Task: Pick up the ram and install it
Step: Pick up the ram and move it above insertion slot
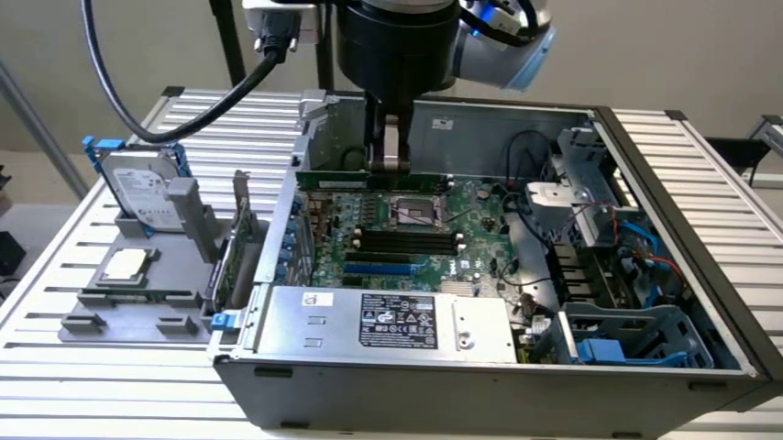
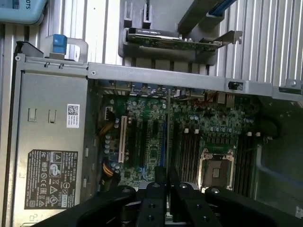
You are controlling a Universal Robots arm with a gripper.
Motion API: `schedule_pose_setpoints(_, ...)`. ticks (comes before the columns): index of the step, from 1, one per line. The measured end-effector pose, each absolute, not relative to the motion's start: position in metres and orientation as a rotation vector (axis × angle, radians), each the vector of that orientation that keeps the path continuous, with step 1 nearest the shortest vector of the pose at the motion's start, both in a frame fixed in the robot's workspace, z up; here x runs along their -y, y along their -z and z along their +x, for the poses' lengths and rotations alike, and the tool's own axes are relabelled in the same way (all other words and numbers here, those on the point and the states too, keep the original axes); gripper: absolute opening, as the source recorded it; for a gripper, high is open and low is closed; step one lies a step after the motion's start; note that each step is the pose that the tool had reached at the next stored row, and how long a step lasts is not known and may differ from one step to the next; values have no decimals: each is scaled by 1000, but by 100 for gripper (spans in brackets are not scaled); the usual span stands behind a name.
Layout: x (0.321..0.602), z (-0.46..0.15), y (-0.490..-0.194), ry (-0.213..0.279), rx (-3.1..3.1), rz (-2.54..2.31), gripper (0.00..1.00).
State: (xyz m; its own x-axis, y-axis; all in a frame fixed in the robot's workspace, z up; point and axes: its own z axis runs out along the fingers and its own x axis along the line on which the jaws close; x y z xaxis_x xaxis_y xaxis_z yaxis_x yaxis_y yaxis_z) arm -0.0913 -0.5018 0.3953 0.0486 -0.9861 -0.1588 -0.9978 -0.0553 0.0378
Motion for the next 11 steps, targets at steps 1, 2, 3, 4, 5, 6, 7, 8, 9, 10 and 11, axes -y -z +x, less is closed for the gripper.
schedule_pose_setpoints(1,499,-89,-395,-217,-2101,-2213,13)
schedule_pose_setpoints(2,496,-87,-395,-217,-2101,-2213,13)
schedule_pose_setpoints(3,492,-85,-394,-217,-2101,-2213,13)
schedule_pose_setpoints(4,488,-84,-394,-217,-2101,-2213,13)
schedule_pose_setpoints(5,484,-82,-393,-217,-2101,-2213,13)
schedule_pose_setpoints(6,481,-80,-393,-217,-2101,-2213,13)
schedule_pose_setpoints(7,476,-78,-392,-217,-2101,-2214,13)
schedule_pose_setpoints(8,473,-76,-392,-217,-2101,-2214,13)
schedule_pose_setpoints(9,470,-74,-391,-216,-2101,-2214,13)
schedule_pose_setpoints(10,468,-71,-391,-216,-2101,-2214,13)
schedule_pose_setpoints(11,466,-68,-391,-215,-2102,-2214,13)
